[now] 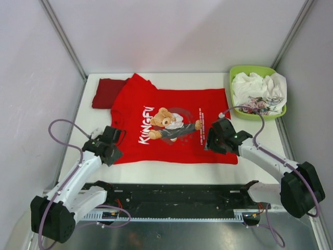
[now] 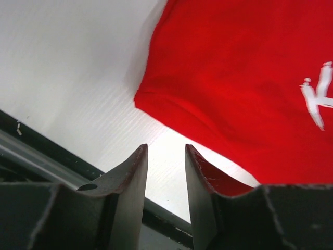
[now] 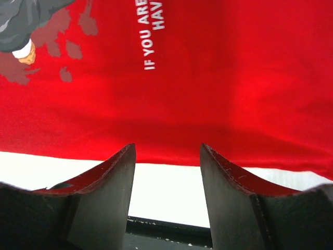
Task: Fold and stack the t-shirts
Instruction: Flatten out the tshirt
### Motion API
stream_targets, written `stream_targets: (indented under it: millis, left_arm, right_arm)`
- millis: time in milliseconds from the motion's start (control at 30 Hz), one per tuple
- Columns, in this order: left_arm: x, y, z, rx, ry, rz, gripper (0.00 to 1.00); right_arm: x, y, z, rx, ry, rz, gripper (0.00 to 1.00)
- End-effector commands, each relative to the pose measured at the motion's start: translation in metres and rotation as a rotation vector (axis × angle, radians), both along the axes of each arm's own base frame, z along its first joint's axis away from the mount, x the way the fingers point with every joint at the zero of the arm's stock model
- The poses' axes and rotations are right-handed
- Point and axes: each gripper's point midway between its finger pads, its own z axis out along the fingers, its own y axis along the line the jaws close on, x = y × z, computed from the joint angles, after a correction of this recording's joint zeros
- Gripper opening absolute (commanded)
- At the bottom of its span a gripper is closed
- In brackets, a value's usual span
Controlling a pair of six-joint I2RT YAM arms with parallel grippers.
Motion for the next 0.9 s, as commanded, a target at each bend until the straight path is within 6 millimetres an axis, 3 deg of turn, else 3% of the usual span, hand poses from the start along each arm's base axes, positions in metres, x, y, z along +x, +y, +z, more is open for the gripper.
stream_targets:
  millis: [0,133,300,433,567,667,733,867]
  left_arm:
    - [-0.014,0.009,-0.010,0.040,0.024,0.102,0.40]
    - [-0.019,0.001,-0.021,0.038,0.071,0.113,0.49]
    - [-0.013,-0.005,-0.025,0.083,0.106,0.111,0.46]
    - [0.002,-0.005,-0.017,0.146,0.082,0.090,0.32]
    - [0.023,-0.006,0.004,0.198,0.029,0.026,0.05]
    - [0.035,-0.008,0.019,0.218,0.003,-0.018,0.01]
    - [0.032,-0.009,0.018,0.202,0.004,-0.014,0.05]
    - [0.002,-0.009,-0.012,0.121,0.052,0.061,0.25]
  right_arm:
    - [0.029,0.030,0.025,0.031,-0.143,0.073,0.57]
    - [0.041,0.031,0.024,0.010,-0.148,0.092,0.57]
    - [0.053,0.029,0.027,0.033,-0.144,0.106,0.57]
    - [0.058,0.030,0.029,0.039,-0.142,0.118,0.57]
    - [0.063,0.031,0.026,0.040,-0.141,0.118,0.56]
    - [0.064,0.037,0.024,0.061,-0.132,0.132,0.56]
    - [0.063,0.040,0.022,0.061,-0.127,0.140,0.56]
    - [0.059,0.043,0.017,0.046,-0.114,0.151,0.56]
